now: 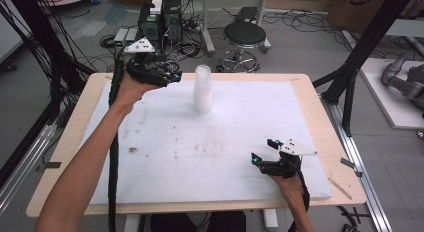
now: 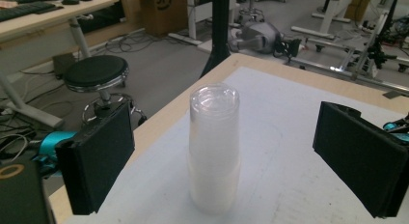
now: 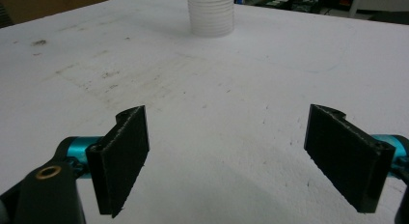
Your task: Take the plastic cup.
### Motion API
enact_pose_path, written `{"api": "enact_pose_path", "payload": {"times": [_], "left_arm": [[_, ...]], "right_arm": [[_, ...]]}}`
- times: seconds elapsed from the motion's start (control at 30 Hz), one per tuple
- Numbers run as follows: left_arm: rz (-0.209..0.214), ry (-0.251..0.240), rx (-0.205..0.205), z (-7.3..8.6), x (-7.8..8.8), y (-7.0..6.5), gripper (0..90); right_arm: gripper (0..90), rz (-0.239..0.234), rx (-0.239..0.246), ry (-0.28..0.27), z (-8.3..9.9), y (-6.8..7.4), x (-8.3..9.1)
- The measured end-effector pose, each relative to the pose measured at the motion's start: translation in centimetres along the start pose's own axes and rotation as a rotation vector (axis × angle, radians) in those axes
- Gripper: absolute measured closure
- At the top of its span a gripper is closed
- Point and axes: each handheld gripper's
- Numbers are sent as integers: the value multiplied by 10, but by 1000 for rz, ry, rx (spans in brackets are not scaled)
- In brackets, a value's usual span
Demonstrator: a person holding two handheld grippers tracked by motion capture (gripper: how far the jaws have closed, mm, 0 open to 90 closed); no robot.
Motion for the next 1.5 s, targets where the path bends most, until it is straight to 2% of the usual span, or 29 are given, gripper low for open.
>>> {"api": "enact_pose_path", "payload": {"times": [0.1, 0.27, 0.47, 0.6, 0.67, 0.87, 1.03, 1.13, 1.17, 1.5], "left_arm": [[30, 29, 11, -6, -18, 3, 74], [44, 92, 9, -14, -49, 9, 74], [36, 156, 8, -14, -81, 12, 74], [8, 201, -3, -15, -100, 12, 74], [4, 207, -9, -16, -102, 12, 74], [-16, 281, -6, -16, -118, 14, 74], [-19, 317, -7, -15, -125, 14, 74], [-28, 380, -19, -10, -129, 15, 74], [-27, 388, -11, -8, -130, 15, 74], [-32, 415, -6, -3, -134, 16, 80]], "right_arm": [[160, -2, 0, 0, 0, 0, 0], [160, -3, -2, 5, 0, 0, -1], [160, -7, 1, 3, 0, 0, 0], [160, -10, -3, -1, 0, 0, 0], [160, -10, -4, -2, 0, 0, 0], [160, -11, 0, -2, 0, -1, -1], [160, -13, -3, 1, 0, 0, -1], [160, -11, -1, 2, 0, 0, -1], [161, -11, -1, 2, 0, 0, -1], [160, -13, -7, 1, 0, -1, -1]]}}
Point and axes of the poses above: each handheld gripper's, and its own axes: x roughly backward along the jaws, z roughly out of its underside, y roughly to its left, and after that the axes turned 11 degrees about x, right-handed
